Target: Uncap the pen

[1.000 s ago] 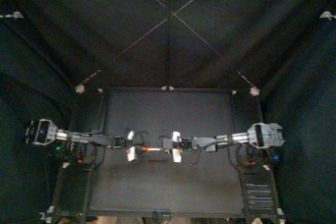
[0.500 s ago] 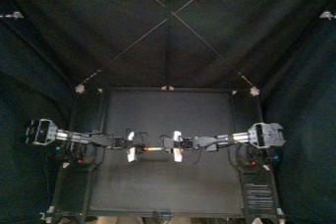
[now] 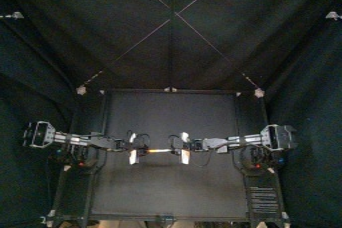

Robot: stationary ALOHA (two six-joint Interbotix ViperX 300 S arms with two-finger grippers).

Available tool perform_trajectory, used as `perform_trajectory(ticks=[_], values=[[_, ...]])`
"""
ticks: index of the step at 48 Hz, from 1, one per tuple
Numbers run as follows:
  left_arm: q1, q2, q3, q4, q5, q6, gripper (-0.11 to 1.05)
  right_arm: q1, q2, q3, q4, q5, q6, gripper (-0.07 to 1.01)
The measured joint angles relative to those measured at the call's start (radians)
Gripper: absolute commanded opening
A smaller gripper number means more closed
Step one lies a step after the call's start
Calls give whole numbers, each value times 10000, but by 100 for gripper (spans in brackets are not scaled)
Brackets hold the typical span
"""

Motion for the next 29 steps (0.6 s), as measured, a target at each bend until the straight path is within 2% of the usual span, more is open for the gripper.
perform_trajectory(ticks=[2,3,5,6,8,29], values=[[-15,-61,46,0,15,0,45,-15,-77,92,15,-31,46,57],[-15,-123,123,0,77,-61,45,-31,-153,184,31,0,61,57],[0,-261,414,-31,169,-31,45,-46,-276,445,31,46,-15,57],[15,-307,506,-46,184,-92,45,-77,-276,506,31,46,46,57],[46,-353,552,-61,169,-61,45,-123,-291,537,31,15,46,57],[-15,-1396,1197,-276,169,-61,45,-230,-1135,1135,61,-245,46,57]])
